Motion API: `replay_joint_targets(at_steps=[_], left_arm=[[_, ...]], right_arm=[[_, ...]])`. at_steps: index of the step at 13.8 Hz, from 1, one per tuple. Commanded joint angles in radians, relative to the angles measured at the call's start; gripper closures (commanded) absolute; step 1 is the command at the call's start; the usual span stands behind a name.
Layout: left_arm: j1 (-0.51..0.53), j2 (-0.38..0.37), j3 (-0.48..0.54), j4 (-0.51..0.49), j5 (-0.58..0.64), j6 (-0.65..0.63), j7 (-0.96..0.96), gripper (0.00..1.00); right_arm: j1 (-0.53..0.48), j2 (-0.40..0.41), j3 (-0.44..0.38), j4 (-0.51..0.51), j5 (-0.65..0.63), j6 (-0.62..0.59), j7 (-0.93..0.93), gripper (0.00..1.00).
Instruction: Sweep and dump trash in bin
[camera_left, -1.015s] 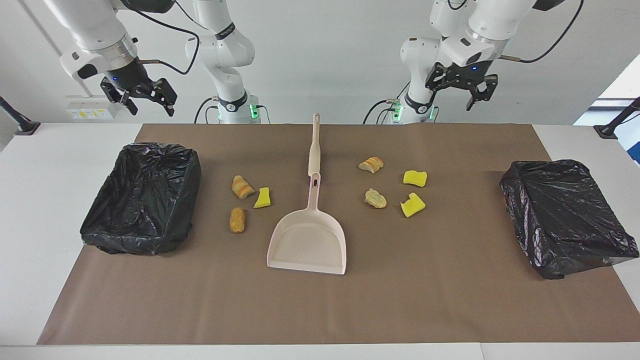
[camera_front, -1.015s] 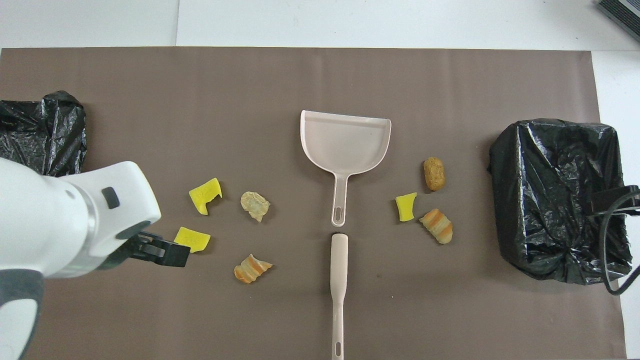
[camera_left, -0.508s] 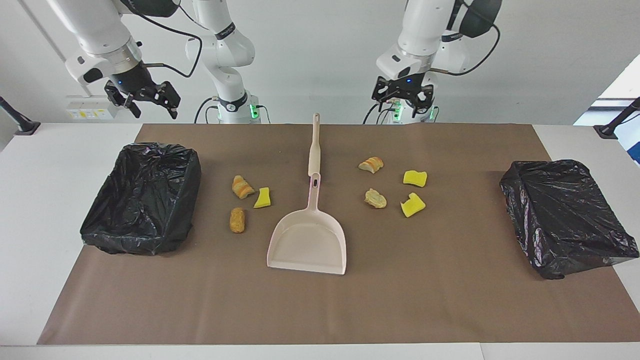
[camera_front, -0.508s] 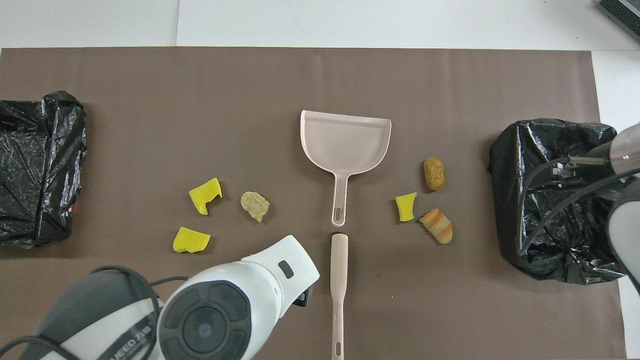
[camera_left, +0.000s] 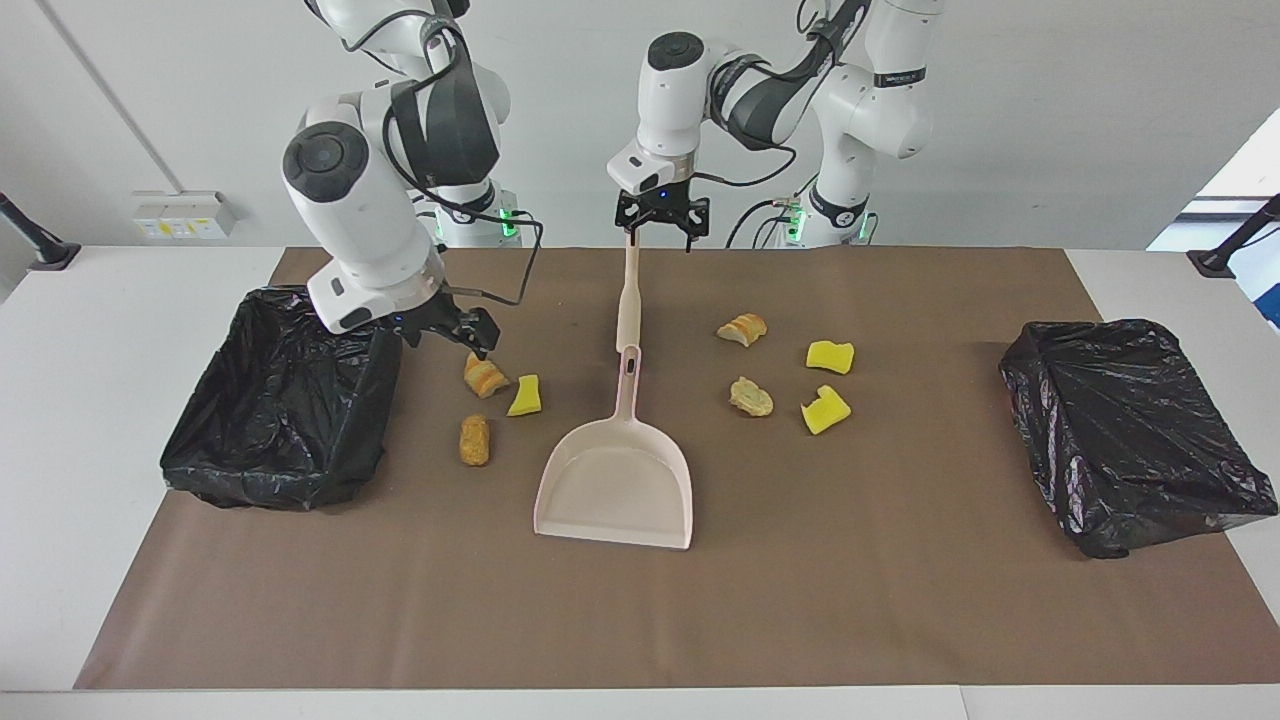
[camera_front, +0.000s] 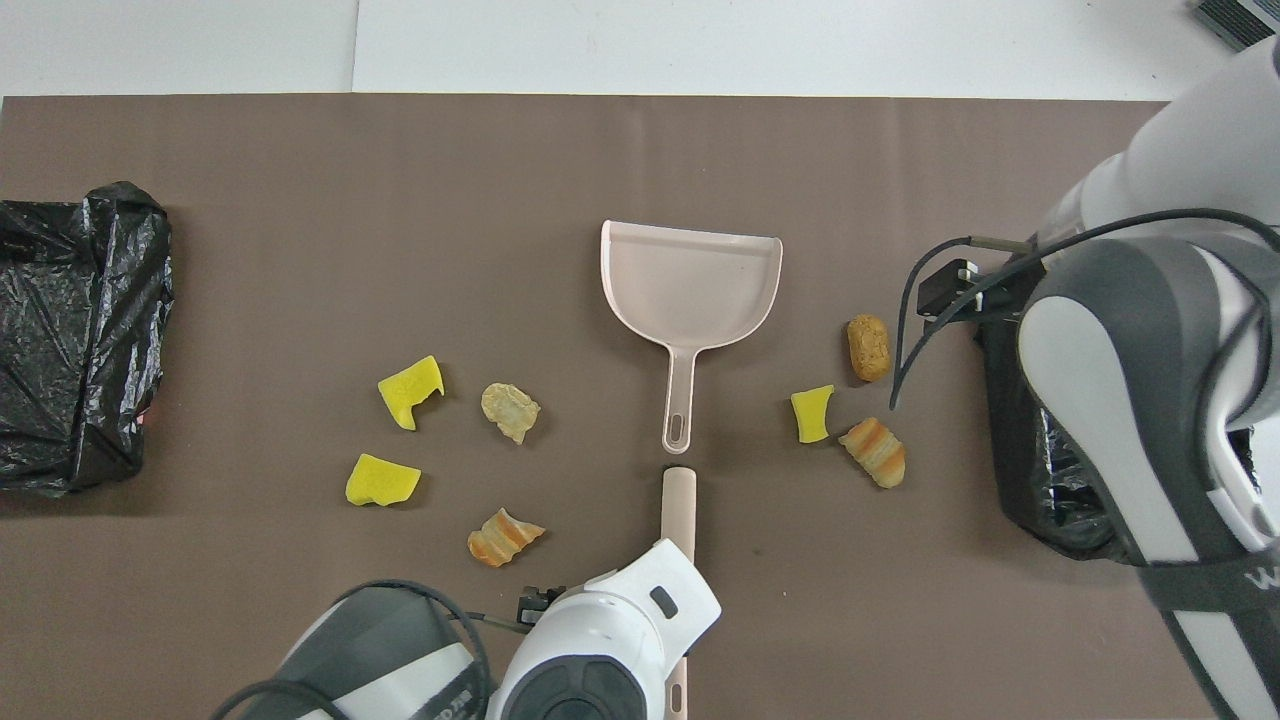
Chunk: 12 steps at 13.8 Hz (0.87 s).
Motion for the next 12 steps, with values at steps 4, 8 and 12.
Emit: replay_joint_targets(at_steps=[4,8,12], left_arm=[[-0.101,0.107,0.019,-0.024,-0.004,0.096,-0.044,0.00],[-0.101,0.111,0.019,-0.029,-0.004,0.096,-0.041,0.16],[-0.103,0.108,0.016,-0.030,-0.004,0.081,-0.043,0.28]], right_arm=[[0.141,0.159,0.030,0.109,0.072,0.094,0.188,0.00],[0.224,0.179,0.031,0.036,0.089,0.193,0.187,0.00],[0.244,0.147,0.048,-0.173,0.089,0.362,0.144,0.00]])
